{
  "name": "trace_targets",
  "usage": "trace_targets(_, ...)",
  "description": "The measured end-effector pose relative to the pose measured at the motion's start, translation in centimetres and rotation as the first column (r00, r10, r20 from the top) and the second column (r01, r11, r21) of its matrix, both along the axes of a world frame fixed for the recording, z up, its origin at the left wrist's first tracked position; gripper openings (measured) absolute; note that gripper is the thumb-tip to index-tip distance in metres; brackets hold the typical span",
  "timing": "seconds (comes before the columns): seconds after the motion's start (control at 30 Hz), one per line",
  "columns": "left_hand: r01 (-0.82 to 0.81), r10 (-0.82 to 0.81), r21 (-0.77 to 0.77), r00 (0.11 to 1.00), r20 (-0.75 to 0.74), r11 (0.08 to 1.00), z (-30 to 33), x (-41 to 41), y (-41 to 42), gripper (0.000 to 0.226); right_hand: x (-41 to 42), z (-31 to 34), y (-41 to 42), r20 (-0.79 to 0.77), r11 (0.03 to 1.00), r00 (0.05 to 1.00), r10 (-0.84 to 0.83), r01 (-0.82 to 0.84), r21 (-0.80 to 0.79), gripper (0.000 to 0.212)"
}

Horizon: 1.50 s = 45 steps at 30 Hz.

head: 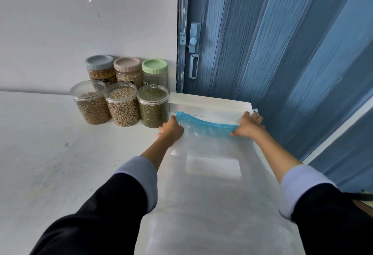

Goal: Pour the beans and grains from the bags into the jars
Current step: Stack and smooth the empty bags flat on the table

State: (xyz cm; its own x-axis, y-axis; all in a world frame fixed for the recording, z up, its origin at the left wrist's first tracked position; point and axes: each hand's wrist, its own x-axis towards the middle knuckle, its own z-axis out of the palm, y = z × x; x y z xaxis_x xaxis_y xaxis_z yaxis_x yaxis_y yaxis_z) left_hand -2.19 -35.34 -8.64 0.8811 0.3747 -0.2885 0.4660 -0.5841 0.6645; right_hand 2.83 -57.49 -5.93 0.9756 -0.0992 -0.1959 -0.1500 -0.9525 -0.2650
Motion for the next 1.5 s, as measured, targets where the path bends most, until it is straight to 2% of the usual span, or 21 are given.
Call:
trace_targets(0.13,0.084,-0.083,-0.047,0.996,0.010,0.995,-0.7,-0.8,-0.1,0.074,-0.6,0.6,2.5,0.028,0.918,0.961,0.274,-0.270,0.290,0.079)
trace_targets(0.23,0.145,-0.133,-0.070,0.980,0.151,0.987,-1.0,-1.5,-0.1,0.073,-1.0,0.3,4.0,0.043,0.878,0.920,0.389,-0.384,0.284,0.080)
trace_targets(0.3,0.183,-0.147,-0.099,0.945,0.293,0.978,-0.9,-2.2,0.0,0.066,-1.1,0.4,5.0,0.042,0.866,0.898,0.438,-0.434,0.249,0.087)
trace_targets(0.37,0.221,-0.163,-0.116,0.912,0.376,0.968,-0.4,-2.6,0.4,0.068,-1.0,0.9,5.8,0.078,0.853,0.881,0.467,-0.472,0.222,0.098)
trace_targets(0.4,0.239,-0.174,-0.118,0.900,0.400,0.964,0.1,-2.7,0.5,0.068,-0.7,1.2,5.9,0.103,0.847,0.879,0.465,-0.476,0.237,0.101)
trace_targets(0.47,0.273,-0.191,-0.113,0.863,0.468,0.955,1.2,-2.5,0.7,0.068,-0.3,2.3,6.1,0.130,0.824,0.903,0.409,-0.427,0.373,0.100)
trace_targets(0.53,0.316,-0.218,-0.095,0.813,0.539,0.944,2.6,-2.3,0.8,0.068,0.0,3.9,5.8,0.112,0.776,0.917,0.382,-0.384,0.501,0.089)
trace_targets(0.7,0.424,-0.273,-0.102,0.731,0.626,0.900,5.8,-1.6,0.9,0.063,0.0,7.3,5.1,0.013,0.809,0.880,0.474,-0.442,0.387,0.037)
trace_targets(0.8,0.458,-0.253,-0.169,0.719,0.647,0.872,7.1,-1.5,1.1,0.057,-0.1,8.2,4.9,-0.011,0.800,0.871,0.492,-0.447,0.401,0.025)
trace_targets(0.9,0.460,-0.249,-0.164,0.707,0.662,0.872,7.9,-1.5,1.0,0.059,-0.6,8.8,4.9,-0.025,0.775,0.845,0.534,-0.478,0.413,0.019)
trace_targets(1.0,0.463,-0.250,-0.212,0.747,0.617,0.861,8.2,-1.8,1.7,0.066,-1.3,9.2,5.1,0.070,0.760,0.874,0.481,-0.455,0.464,0.016)
trace_targets(1.13,0.466,-0.381,-0.144,0.836,0.395,0.873,6.3,-2.8,3.8,0.065,-1.7,9.6,4.3,0.188,0.761,0.928,0.323,-0.372,0.531,0.021)
trace_targets(1.23,0.467,-0.418,-0.125,0.861,0.289,0.875,5.1,-4.1,5.5,0.047,-1.9,9.6,3.3,0.226,0.739,0.949,0.222,-0.315,0.595,0.022)
trace_targets(1.33,0.452,-0.436,-0.099,0.888,0.145,0.887,4.2,-5.4,8.2,0.043,-2.2,9.5,2.1,0.231,0.709,0.968,0.103,-0.234,0.665,0.024)
trace_targets(1.4,0.446,-0.444,-0.113,0.895,0.043,0.888,4.1,-6.1,9.8,0.031,-2.4,9.4,1.3,0.215,0.689,0.976,0.044,-0.185,0.701,0.024)
trace_targets(1.47,0.411,-0.413,-0.081,0.911,0.001,0.908,4.1,-6.7,10.8,0.018,-2.8,9.2,0.8,0.195,0.671,0.981,0.004,-0.147,0.726,0.023)
trace_targets(1.5,0.366,-0.365,-0.062,0.931,0.026,0.929,4.1,-6.9,11.0,0.020,-3.0,9.1,0.7,0.187,0.661,0.982,-0.012,-0.133,0.738,0.025)
